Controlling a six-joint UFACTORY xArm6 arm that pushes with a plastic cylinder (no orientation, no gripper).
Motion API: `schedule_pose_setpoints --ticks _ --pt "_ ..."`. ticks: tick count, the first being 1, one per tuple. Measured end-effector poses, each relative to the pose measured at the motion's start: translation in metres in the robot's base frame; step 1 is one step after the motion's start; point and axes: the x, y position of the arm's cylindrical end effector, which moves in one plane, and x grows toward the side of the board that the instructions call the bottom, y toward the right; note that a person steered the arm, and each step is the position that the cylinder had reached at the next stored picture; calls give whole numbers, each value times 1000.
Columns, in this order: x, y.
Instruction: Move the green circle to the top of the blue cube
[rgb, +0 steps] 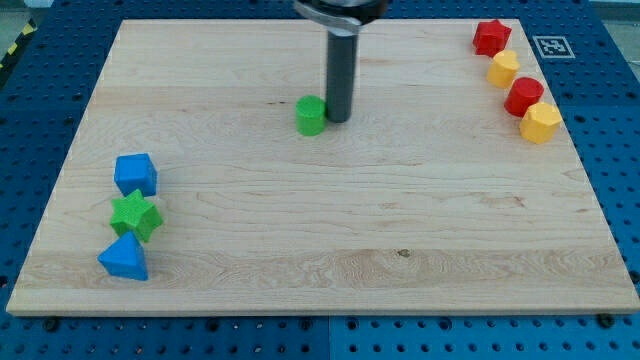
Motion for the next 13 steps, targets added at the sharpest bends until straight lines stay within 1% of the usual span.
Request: schedule_pose_setpoints --ticks 3,4,5,6,7,8,10,12,13 --pt "0 -102" --pt "6 -109" --pt "24 -93" --pt "40 -88" --pt "33 -94" --pt "30 -116" --pt "32 -142" --pt "51 -159" --pt "52 -159"
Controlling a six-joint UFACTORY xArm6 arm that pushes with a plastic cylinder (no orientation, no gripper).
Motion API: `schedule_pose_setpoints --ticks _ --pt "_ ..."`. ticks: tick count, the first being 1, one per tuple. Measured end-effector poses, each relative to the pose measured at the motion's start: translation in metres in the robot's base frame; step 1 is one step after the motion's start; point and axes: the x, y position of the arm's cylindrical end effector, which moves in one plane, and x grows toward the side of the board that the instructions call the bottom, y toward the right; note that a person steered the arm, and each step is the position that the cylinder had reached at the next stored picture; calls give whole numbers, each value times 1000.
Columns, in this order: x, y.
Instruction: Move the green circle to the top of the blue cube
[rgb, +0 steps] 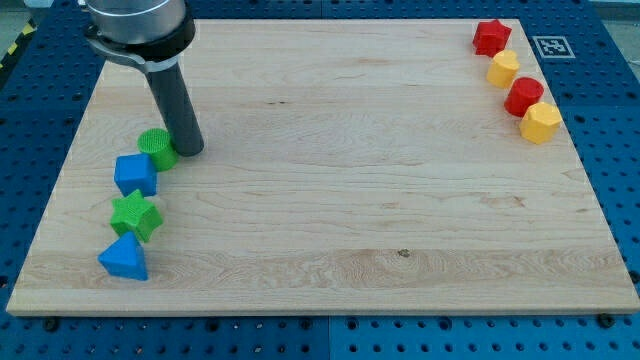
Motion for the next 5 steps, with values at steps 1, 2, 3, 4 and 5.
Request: schedule_pose_setpoints --ticks 1,2,3,4,5 --pt "4 0" --pt "23 0" --pt "25 0" --pt "25 -14" --pt "25 -30"
